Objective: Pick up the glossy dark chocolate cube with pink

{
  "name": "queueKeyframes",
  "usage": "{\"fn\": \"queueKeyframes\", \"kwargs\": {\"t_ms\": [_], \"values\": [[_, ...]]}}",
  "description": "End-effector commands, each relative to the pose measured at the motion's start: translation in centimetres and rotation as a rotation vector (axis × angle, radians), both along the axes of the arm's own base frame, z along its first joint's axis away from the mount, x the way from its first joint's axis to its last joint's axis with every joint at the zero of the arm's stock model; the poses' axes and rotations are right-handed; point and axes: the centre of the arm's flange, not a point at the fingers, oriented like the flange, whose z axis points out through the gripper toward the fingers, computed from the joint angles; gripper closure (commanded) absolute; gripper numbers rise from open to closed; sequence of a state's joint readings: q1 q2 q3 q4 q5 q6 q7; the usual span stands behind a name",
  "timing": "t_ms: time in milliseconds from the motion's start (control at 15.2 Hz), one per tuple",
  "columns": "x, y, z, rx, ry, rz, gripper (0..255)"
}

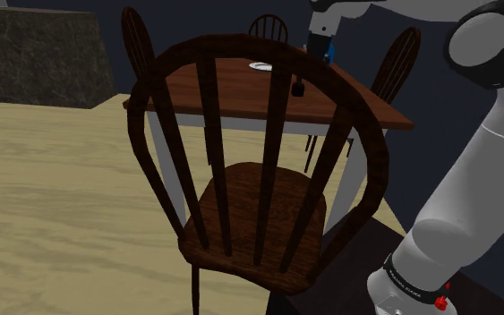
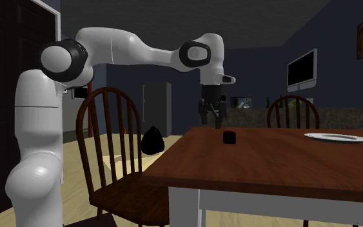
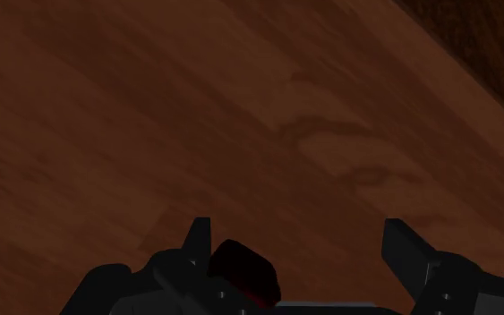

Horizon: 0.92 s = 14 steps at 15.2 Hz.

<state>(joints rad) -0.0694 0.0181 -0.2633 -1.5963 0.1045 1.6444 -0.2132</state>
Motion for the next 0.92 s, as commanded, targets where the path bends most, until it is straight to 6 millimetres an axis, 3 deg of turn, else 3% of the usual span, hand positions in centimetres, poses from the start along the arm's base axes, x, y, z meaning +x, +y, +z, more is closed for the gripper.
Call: {"fn": "queueKeyframes", "kwargs": {"t_ms": [0,264,858], "values": [[2.3,-1.3,0.0,-0.006,-0.012,0.0,0],[5.8,-3.6,0.6,-0.014,-0.032,-0.001,0],[5.8,-3.6,-3.4,-0.014,-0.032,-0.001,0]]}}
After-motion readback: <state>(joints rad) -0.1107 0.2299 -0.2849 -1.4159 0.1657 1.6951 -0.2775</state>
